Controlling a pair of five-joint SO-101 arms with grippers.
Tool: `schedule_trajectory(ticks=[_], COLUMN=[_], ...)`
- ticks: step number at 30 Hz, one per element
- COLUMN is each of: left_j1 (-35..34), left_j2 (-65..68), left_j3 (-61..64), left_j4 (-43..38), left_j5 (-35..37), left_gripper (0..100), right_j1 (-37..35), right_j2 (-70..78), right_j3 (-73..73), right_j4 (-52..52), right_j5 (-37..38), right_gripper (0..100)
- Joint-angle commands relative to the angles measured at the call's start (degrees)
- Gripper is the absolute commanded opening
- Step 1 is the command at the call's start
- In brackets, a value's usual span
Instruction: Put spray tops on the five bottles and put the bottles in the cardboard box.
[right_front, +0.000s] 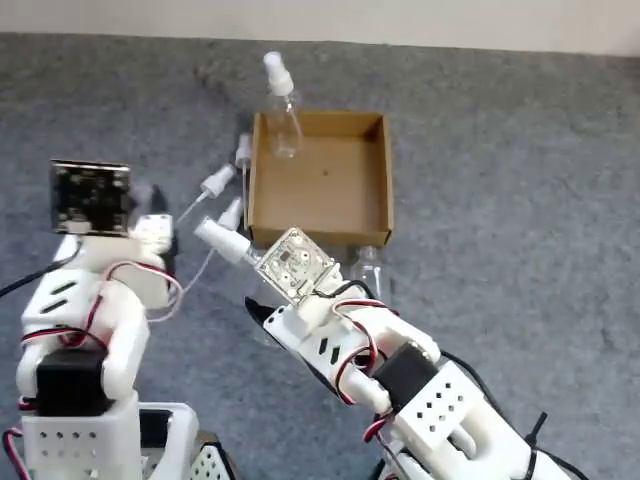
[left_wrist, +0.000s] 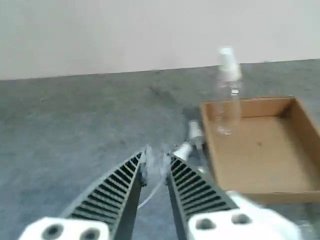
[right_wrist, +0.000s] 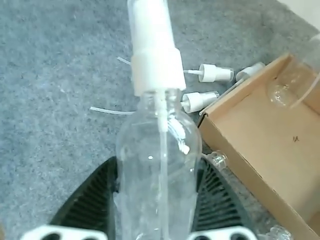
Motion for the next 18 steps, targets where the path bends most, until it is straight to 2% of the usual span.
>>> schedule_trajectory(ticks=[1,7,18], left_j1=[-3.82,-1.27,9.45], left_j2=[0.22,0.57,0.57], left_j3=[7.16,15.96,12.88], left_j4=[-1.85,-10.99,-11.34], left_j5=[-0.44,-0.44,-0.44], left_gripper=[1,1,1], right_j1=[0.57,0.57,0.57], right_j2=[-1.63,-1.63,-1.63], right_j3=[-2.07,-2.07,-2.07], right_j4=[-0.04,-0.04,-0.04], right_j5=[0.09,0.09,0.09], right_gripper=[0.3,0.3,0.3])
